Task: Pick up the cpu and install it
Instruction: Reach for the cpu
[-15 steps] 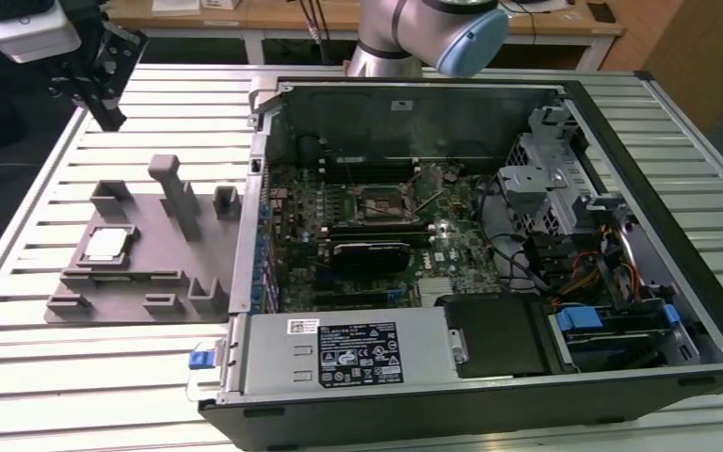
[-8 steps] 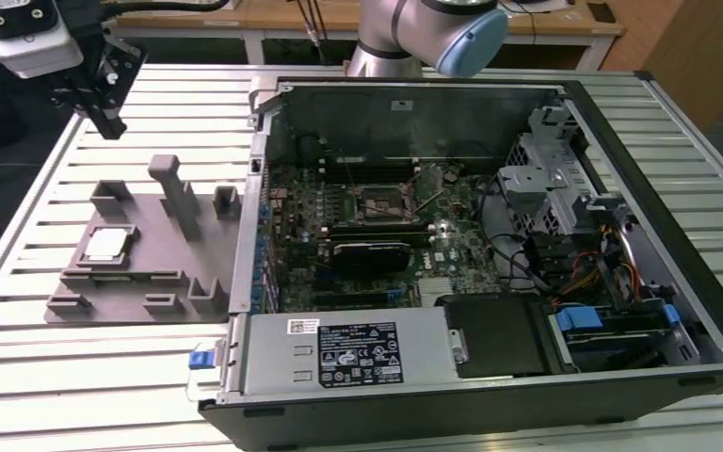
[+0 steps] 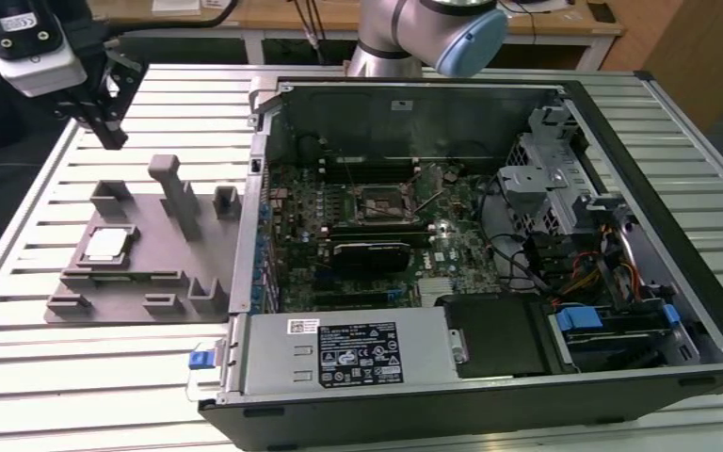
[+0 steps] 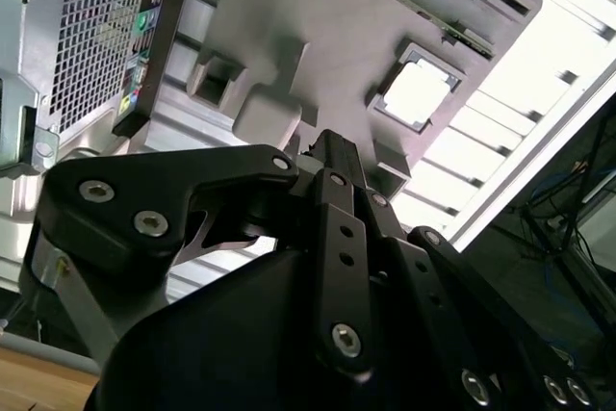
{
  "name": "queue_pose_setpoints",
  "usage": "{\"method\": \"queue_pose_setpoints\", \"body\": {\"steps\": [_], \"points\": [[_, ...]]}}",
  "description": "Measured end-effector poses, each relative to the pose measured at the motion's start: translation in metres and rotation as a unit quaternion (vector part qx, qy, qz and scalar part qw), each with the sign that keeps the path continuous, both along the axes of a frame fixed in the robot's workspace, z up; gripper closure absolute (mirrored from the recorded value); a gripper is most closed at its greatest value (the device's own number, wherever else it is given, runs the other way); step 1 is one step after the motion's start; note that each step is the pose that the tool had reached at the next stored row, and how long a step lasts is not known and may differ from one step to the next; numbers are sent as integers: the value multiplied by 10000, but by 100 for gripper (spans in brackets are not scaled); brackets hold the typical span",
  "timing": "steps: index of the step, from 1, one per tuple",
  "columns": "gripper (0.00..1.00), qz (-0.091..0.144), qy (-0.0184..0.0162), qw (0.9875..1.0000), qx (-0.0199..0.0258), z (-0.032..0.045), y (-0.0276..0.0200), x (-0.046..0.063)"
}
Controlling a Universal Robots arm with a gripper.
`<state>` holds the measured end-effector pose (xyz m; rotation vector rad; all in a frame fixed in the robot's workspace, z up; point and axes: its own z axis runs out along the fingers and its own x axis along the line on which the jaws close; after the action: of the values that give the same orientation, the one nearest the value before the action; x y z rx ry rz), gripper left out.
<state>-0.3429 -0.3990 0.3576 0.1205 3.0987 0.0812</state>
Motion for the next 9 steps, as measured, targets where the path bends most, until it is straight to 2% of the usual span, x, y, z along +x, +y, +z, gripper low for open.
{"method": "queue_pose_setpoints", "body": {"steps": [9], "points": [[89, 0, 0, 10000, 0, -95, 0, -39]]}}
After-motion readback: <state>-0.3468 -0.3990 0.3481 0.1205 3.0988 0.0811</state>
